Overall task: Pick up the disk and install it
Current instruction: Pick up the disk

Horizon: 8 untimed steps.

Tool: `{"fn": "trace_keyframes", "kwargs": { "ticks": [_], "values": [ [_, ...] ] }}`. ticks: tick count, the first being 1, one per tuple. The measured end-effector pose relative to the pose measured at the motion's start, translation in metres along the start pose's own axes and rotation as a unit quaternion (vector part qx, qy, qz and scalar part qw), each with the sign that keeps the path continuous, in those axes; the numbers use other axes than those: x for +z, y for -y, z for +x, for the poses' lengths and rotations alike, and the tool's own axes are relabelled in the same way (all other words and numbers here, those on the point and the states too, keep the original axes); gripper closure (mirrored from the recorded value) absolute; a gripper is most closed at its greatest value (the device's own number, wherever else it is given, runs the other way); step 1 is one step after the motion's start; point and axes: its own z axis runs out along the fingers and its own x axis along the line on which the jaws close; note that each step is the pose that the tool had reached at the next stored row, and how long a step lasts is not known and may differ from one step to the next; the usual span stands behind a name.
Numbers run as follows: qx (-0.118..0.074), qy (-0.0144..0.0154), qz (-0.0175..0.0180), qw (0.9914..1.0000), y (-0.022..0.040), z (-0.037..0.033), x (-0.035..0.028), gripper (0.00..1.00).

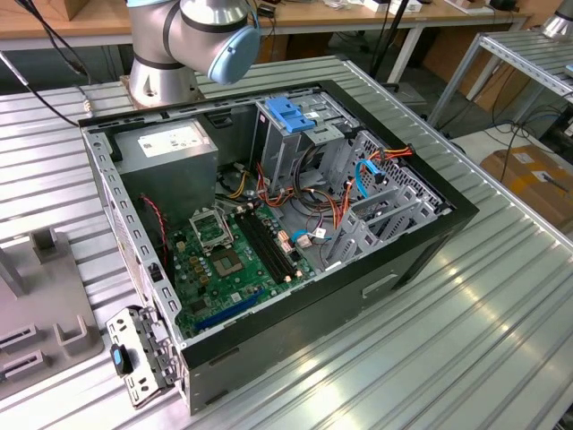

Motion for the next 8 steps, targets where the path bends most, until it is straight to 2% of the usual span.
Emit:
{"fn": "trace_keyframes", "kwargs": {
  "ticks": [8],
  "values": [
    [0.0, 0.0, 0.0, 1.0, 0.0, 0.0, 0.0, 0.89]
  ]
}}
